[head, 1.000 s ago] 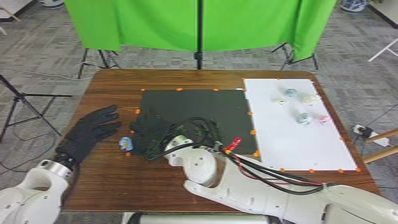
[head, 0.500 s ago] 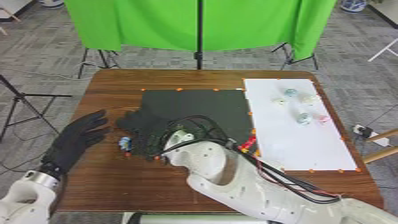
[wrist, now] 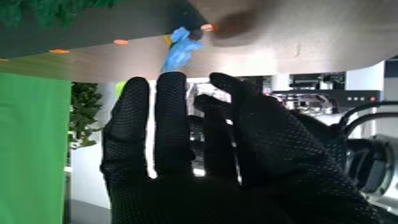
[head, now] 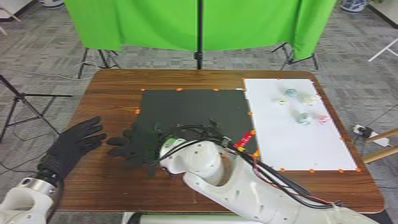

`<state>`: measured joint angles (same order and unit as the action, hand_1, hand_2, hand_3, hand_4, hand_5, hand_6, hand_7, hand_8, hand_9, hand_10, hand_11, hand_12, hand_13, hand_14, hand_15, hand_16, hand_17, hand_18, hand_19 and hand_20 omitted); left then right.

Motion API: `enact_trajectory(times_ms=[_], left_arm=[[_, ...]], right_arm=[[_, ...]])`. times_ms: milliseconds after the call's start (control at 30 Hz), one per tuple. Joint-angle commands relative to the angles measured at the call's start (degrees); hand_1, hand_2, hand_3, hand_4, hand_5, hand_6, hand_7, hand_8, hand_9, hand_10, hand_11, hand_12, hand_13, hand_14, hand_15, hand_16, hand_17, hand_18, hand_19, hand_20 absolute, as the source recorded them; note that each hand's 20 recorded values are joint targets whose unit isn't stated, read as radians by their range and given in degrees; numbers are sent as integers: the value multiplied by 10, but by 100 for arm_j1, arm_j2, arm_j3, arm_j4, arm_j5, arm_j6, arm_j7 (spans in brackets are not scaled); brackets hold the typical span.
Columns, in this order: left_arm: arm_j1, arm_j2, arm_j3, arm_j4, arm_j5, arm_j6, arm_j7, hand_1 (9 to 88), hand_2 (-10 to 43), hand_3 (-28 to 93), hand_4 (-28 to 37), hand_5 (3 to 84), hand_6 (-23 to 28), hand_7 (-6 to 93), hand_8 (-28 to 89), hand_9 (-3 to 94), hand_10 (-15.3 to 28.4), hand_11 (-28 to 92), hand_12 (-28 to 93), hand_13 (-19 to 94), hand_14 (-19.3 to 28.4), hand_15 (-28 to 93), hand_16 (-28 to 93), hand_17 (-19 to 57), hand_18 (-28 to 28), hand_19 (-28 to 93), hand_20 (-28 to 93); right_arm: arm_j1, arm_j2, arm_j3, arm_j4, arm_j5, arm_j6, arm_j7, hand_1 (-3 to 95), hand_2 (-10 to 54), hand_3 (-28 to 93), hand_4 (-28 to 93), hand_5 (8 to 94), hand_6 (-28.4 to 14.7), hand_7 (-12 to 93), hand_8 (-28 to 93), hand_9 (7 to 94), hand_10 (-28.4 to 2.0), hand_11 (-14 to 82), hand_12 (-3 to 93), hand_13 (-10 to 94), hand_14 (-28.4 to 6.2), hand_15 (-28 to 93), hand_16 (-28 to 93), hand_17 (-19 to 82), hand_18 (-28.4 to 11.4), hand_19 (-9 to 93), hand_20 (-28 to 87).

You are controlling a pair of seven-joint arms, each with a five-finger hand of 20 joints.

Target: Arrange flowers

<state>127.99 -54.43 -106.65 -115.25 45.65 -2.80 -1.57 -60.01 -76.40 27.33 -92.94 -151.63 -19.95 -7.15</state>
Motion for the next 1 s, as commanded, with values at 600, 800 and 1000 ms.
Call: enact_trajectory(times_ms=[600, 800, 1000], left_arm=[[-91, -13, 150, 70, 15, -75, -121, 258, 12, 707, -283, 298, 41, 200, -106, 261, 116, 211, 147, 211, 150, 376, -38, -90, 222, 534, -7], [-82, -37, 140, 74, 10, -90, -131, 258, 12, 706, -283, 298, 41, 200, -106, 261, 116, 211, 148, 211, 151, 377, -39, -90, 222, 534, -7], [-92, -51, 145, 86, 15, -118, -141, 257, 11, 707, -283, 296, 39, 201, -106, 261, 116, 211, 148, 210, 151, 378, -38, -90, 222, 534, -8]], right_arm=[[365, -183, -485, 295, -79, -615, 1432, 123, 358, 927, -148, 417, -41, 133, -131, 323, -31, 100, 155, 266, -119, 765, 92, 114, -187, 786, 525], [369, -129, -535, 173, 33, -462, 1560, 126, 350, 932, -146, 450, -37, 147, -136, 360, -43, 124, 142, 297, -120, 770, 90, 130, -187, 796, 516], [349, -149, -429, 217, 144, -506, 1658, 126, 333, 911, -161, 472, -41, 142, -136, 395, -68, 126, 131, 326, -119, 763, 97, 145, -190, 805, 511]])
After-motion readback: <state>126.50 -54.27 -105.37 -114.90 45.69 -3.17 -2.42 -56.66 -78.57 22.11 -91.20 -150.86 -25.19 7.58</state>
